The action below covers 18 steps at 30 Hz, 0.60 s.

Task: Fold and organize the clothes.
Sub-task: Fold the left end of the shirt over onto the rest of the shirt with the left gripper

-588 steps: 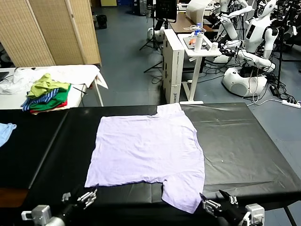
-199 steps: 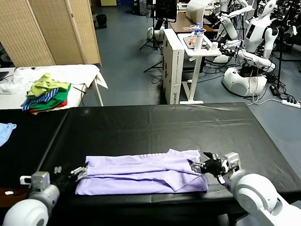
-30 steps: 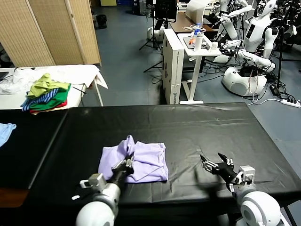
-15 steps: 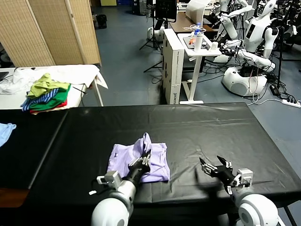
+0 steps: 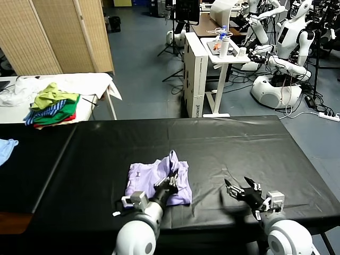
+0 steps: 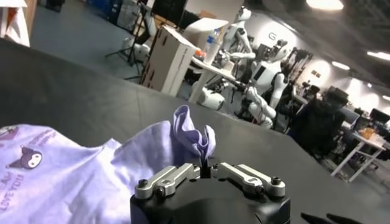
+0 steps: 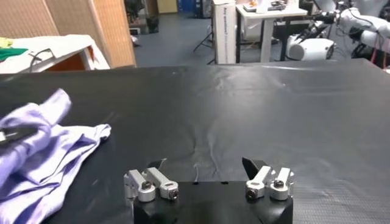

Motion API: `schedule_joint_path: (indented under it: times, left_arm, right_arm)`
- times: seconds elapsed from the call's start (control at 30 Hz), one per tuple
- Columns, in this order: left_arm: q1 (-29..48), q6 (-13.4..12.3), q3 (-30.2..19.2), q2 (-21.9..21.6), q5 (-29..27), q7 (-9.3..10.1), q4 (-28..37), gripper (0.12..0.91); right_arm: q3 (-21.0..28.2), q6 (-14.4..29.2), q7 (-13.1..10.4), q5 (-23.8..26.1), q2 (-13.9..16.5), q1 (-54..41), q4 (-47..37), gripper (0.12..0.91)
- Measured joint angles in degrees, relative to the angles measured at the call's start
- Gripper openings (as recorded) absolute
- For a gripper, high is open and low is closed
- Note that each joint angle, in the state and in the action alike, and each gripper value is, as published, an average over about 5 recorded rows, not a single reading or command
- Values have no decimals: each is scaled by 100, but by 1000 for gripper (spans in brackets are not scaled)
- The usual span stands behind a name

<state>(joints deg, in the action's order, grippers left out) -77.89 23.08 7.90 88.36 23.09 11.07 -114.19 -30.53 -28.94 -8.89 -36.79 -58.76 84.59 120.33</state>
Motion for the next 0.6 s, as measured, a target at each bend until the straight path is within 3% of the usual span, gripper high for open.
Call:
schedule_joint_path:
  times: [0.17, 0.27, 0.37, 0.6]
  left_arm:
    - [-3, -10, 0, -14, 47, 0, -74, 192]
    - [-23, 24, 31, -64, 178, 11, -184, 231]
    - [-33, 61, 110, -158, 262, -1, -345, 375]
    - [-74, -76, 654, -718, 282, -38, -678, 808]
  right_arm:
    - [33, -10, 9, 9, -1, -28, -6, 907]
    - [50, -22, 52, 8, 34, -45, -6, 907]
    - [80, -29, 126, 6, 104, -52, 4, 907]
    - [270, -48, 180, -74, 323, -173, 72, 907]
